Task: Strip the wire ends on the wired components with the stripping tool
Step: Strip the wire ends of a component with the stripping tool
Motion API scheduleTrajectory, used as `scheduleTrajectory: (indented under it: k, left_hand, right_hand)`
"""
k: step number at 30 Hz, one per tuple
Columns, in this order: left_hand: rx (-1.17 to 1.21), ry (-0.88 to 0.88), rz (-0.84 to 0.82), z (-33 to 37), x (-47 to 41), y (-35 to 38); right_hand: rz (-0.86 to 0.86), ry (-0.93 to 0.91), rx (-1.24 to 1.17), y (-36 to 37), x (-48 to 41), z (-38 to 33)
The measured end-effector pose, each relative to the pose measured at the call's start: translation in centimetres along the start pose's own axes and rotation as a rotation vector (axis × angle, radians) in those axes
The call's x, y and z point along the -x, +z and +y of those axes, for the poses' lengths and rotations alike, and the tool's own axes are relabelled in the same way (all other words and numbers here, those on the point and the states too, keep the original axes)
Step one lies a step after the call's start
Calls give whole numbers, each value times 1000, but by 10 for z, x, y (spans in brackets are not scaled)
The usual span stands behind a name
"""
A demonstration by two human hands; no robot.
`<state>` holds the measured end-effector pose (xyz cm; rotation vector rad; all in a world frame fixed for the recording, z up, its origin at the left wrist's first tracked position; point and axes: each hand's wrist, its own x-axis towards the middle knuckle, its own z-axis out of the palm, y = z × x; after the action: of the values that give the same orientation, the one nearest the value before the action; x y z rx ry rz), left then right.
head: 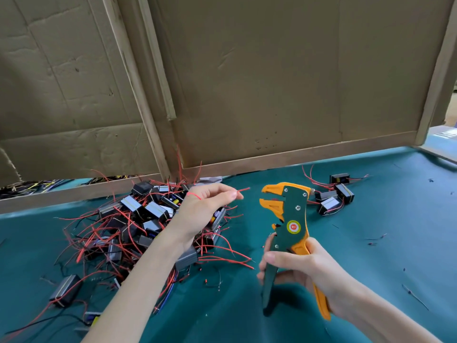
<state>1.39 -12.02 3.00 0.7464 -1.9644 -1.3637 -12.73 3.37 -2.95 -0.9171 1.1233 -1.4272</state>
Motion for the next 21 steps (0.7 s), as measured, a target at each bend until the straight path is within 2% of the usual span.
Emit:
scheduleTrajectory:
  k: [7, 10, 13, 15, 17, 19, 21]
  left_hand:
    - [-122, 172, 159, 62, -49, 33]
    - [-85, 150, 183, 84, -77, 74]
    - [-10, 21, 85, 90, -90, 127]
    - [-25, -85, -91, 88, -88, 151]
    - [-162, -120, -258, 80, -81, 160]
    - [-305, 4, -221, 75, -69, 151]
    - [-283, 197, -20, 71, -47, 131]
  right_hand:
    - [-23, 127, -83, -9, -8, 7]
    - [-38, 139, -108, -12, -10, 7]
    - [-53, 145, -117, -14, -11, 8]
    - [-62, 149, -115, -15, -11, 8]
    - [-80, 139, -98, -14, -10, 8]
    - [-76, 131, -86, -14, -10, 7]
    - [-75, 106, -70, -14, -9, 6]
